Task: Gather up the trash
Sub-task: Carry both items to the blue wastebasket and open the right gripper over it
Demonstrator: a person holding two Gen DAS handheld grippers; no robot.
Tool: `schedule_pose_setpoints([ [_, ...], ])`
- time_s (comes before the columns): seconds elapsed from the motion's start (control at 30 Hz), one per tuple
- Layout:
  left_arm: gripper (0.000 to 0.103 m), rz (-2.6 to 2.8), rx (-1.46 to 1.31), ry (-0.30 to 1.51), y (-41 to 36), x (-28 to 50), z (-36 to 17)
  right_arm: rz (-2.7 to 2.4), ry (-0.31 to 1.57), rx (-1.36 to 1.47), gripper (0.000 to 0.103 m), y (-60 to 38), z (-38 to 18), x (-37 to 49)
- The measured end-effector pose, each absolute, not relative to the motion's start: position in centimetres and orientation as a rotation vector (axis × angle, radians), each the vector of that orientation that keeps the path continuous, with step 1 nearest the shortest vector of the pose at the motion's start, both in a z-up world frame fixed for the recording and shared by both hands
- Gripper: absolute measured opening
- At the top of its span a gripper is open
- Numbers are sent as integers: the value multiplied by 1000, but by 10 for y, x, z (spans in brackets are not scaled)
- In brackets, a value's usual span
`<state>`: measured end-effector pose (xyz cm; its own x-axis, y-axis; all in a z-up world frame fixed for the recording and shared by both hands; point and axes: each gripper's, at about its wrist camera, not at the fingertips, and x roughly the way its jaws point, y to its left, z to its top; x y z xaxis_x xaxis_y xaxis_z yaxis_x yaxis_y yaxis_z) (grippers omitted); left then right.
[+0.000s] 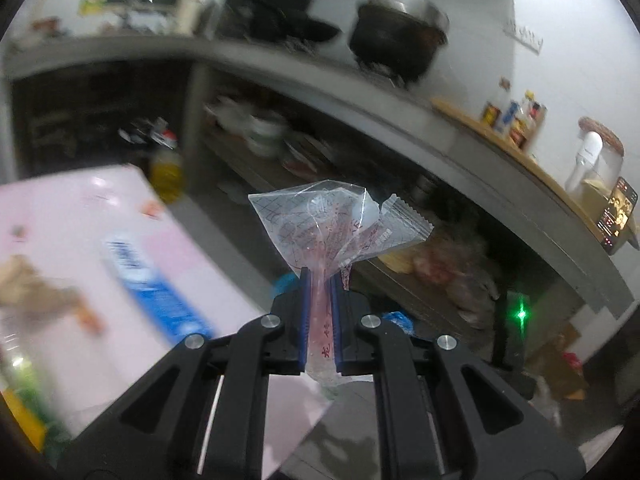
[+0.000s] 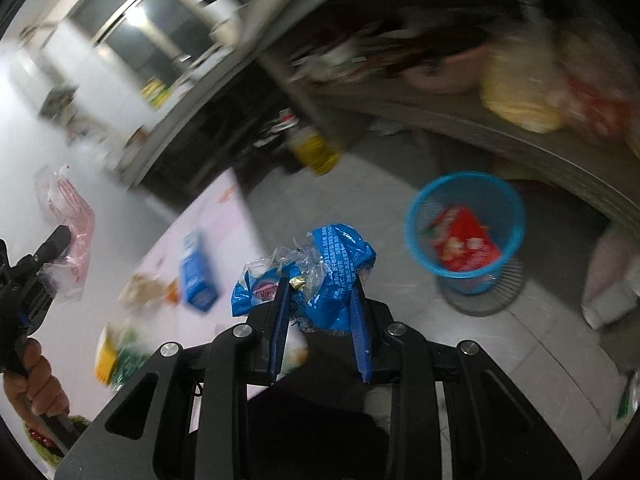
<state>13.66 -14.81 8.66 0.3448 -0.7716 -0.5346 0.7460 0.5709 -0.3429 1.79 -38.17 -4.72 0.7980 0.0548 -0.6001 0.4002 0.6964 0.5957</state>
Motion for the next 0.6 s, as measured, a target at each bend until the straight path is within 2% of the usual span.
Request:
schedule_pose_setpoints([
  [0.17,8,-1076,8,890,-245,160,49,-343,645,879,28,-433,-87,5],
  [0.3,8,-1059,62,1076,-319,188,-3,-406,677,960,28,-466,-125,11],
  [0.47,9,-1012,147,1233,-383,215,-65,-449,728,1012,28,-495,-169,38],
  [0.6,10,-982,199,1291,-419,236,-101,-487,768,1027,28,-518,-202,65],
])
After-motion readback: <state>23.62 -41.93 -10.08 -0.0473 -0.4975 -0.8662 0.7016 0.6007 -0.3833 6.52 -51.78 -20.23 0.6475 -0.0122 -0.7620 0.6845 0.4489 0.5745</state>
